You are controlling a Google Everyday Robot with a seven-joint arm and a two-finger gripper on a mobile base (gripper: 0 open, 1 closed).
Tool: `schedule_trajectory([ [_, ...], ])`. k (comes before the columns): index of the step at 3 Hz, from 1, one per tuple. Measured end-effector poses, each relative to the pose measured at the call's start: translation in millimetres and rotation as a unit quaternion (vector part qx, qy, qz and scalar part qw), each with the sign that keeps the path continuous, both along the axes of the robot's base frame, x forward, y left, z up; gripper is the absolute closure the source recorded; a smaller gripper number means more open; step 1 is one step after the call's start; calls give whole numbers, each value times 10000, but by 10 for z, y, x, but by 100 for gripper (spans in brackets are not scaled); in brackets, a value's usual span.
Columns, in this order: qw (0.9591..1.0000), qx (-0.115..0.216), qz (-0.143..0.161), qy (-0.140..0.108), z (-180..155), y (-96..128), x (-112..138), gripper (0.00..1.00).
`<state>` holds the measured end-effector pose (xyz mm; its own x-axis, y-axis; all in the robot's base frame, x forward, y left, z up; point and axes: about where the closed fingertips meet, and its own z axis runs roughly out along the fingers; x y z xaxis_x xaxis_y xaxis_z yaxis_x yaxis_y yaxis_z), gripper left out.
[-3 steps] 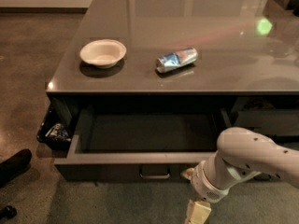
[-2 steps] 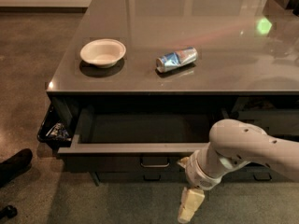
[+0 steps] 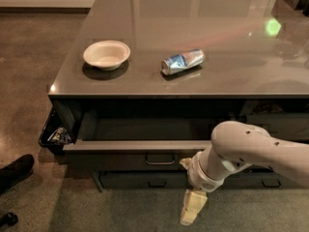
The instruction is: Close top drawer
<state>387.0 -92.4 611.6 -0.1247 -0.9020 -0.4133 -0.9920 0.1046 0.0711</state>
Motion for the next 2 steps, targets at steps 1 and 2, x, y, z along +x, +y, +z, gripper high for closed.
schedule_trajectory([
  [1,9996,-210,-41,-160,48,40,186,0],
  [2,9990,-356,-83,-265,58,45,360,0],
])
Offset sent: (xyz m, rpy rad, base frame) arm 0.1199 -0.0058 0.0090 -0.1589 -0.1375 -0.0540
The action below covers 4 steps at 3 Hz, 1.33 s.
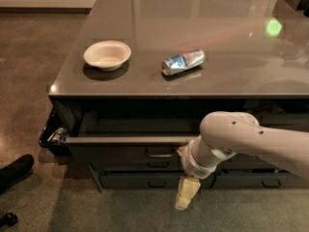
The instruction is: Close top drawer
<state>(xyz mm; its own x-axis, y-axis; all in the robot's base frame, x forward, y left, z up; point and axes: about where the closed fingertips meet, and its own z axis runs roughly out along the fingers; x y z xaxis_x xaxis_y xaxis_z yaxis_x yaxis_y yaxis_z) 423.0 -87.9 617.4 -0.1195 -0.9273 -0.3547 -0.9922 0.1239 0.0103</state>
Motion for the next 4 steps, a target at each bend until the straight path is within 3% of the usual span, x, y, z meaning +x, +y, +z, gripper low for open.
schedule_trajectory([
  [1,9989,-221,-221,-355,-65,-100,581,0],
  [2,9989,-221,-221,-355,-65,-100,581,0],
  [4,9966,-311,-451,-622,-96,-199,849,0],
])
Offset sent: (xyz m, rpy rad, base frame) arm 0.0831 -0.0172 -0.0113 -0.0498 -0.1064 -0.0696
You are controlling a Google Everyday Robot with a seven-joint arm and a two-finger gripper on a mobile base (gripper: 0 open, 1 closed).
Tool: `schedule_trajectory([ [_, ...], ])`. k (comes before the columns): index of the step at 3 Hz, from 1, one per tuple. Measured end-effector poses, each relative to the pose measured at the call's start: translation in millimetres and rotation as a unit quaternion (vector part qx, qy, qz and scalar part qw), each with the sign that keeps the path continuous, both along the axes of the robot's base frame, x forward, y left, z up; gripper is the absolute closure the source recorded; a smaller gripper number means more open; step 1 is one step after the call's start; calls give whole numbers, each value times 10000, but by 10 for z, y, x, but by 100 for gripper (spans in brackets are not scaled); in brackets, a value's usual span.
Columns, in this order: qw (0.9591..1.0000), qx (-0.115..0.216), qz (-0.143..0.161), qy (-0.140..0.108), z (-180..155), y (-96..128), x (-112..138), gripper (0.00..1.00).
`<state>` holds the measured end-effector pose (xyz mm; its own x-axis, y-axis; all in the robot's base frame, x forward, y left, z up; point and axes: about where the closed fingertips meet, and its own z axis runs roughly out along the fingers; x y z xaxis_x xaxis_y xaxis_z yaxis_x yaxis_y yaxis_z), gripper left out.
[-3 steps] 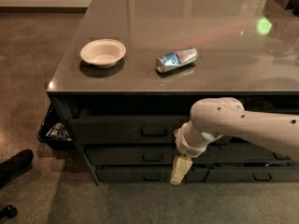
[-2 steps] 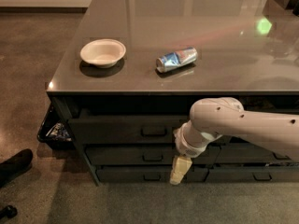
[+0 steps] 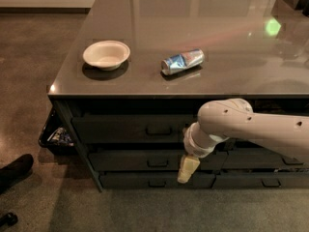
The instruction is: Close top drawer
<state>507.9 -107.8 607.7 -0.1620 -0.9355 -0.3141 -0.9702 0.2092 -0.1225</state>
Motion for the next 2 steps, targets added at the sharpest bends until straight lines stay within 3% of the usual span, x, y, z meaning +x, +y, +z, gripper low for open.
schedule_trajectory([
  [1,9997,-112,-130,-167,-30,-40,164,0],
  [2,9997,-113,-129,-167,-30,-40,164,0],
])
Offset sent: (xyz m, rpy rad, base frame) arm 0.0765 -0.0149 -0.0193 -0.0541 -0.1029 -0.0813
